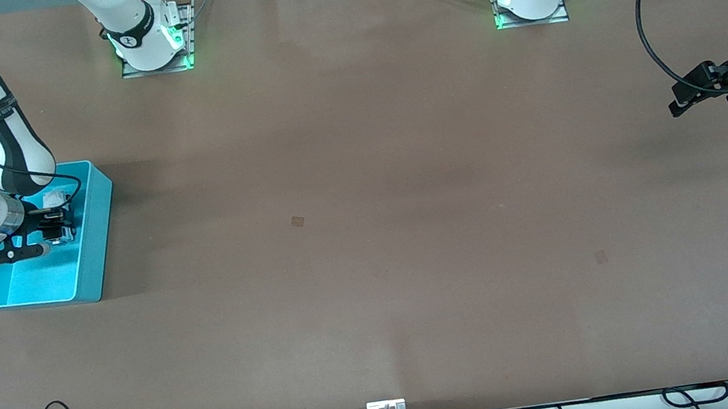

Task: Wind and store white jeep toy
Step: 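Lower the jeep into the bin and open the right gripper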

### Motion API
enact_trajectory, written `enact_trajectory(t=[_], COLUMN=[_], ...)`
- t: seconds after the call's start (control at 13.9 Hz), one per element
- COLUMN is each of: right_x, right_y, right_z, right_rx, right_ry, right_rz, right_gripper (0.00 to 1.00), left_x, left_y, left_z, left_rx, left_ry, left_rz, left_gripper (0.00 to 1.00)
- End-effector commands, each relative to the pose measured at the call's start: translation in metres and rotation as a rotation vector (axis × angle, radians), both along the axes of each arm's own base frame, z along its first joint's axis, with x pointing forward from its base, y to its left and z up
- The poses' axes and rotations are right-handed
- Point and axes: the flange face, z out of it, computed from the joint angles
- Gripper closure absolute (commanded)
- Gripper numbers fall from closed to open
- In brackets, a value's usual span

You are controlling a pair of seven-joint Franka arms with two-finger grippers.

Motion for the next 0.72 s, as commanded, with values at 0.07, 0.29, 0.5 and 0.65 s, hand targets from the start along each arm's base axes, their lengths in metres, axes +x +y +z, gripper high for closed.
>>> enact_trajectory(t=[0.07, 0.29, 0.5, 0.65], right_x=[-0.001, 0.002, 0.025, 0.046], right_y=[-0.001, 0.001, 0.004, 0.014], right_z=[-0.005, 0.001, 0.043, 0.077], right_rx=[0.008, 0.008, 0.003, 0.013], right_ry=[-0.006, -0.013, -0.044, -0.030], right_rz=[0.008, 0.022, 0.034, 0.048], right_gripper=[0.12, 0.00, 0.00, 0.00], left_x=[-0.001, -0.002, -0.001, -0.001], left_y=[0.000, 0.002, 0.001, 0.001], left_z=[0.007, 0.006, 0.007, 0.007], left_rx=[0.017, 0.015, 0.017, 0.017], left_ry=[-0.003, 0.008, 0.003, 0.003], left_rz=[-0.011, -0.010, -0.011, -0.011], left_gripper=[0.00, 0.00, 0.00, 0.00])
